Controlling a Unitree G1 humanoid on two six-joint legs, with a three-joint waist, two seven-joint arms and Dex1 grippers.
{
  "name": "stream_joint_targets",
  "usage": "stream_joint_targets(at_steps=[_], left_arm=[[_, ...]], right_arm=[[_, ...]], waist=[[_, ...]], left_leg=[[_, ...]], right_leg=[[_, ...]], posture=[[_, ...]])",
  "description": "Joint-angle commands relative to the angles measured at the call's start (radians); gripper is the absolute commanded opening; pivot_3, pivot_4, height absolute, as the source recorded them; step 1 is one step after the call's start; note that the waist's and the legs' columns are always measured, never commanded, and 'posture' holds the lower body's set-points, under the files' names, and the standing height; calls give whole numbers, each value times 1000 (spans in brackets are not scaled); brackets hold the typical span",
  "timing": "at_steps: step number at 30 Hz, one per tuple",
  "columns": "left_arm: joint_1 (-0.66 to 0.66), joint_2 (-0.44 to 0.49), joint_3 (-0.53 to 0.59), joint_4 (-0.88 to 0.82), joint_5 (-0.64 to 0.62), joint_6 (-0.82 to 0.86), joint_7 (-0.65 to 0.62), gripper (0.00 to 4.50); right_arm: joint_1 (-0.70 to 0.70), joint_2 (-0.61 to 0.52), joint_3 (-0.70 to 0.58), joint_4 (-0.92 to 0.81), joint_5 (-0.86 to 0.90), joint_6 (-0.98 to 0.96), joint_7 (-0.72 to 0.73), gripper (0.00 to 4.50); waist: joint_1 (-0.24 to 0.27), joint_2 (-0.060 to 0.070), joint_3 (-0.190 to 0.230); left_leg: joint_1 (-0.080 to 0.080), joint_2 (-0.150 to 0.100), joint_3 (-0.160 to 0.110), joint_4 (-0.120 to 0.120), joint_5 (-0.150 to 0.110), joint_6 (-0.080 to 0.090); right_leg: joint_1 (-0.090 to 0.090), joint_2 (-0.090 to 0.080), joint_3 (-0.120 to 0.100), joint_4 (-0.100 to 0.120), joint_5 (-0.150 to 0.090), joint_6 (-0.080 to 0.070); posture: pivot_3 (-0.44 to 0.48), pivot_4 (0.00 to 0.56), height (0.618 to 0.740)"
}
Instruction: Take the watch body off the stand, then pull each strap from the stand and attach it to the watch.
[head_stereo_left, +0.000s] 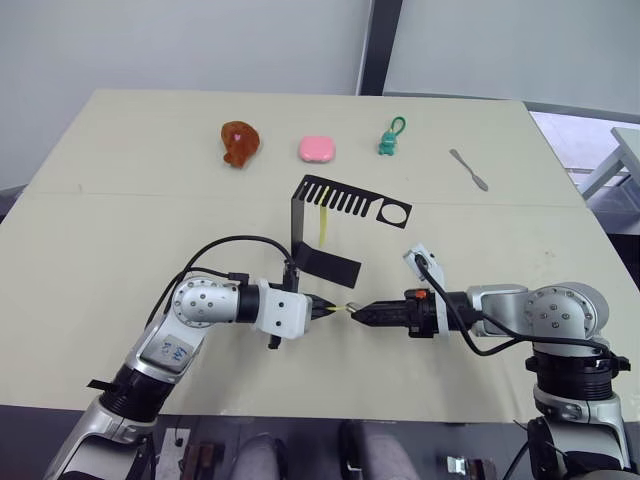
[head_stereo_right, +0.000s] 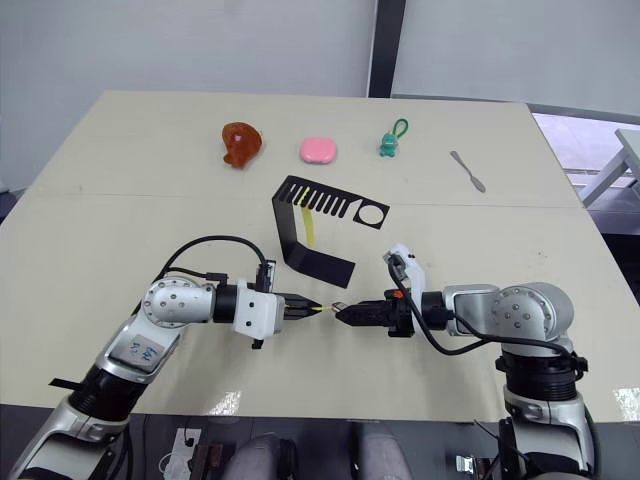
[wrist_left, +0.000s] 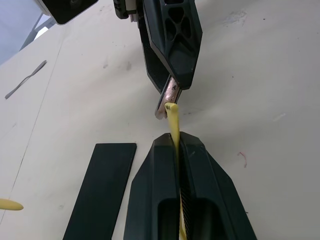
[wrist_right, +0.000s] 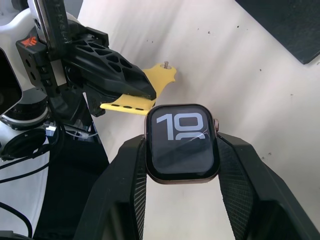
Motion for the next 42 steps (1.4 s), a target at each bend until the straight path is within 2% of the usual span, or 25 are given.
stream_joint_targets(at_steps=[1,42], left_arm=[[-9,-12,-12,-12,-3,-8,5,0],[-41,-93,-26,70,42,-25,22,0]], right_arm=[[-6,13,-21,-33,17,6,-10,1513],[-28,13,64,-101,-77,-24,-21,1513]], waist=[[0,0,0],[0,0,0]], left_leg=[[0,0,0,0,0,0],[0,0,0,0,0,0]], right_leg=[[0,0,0,0,0,0],[0,0,0,0,0,0]], posture=[[0,150,740],[0,150,740]])
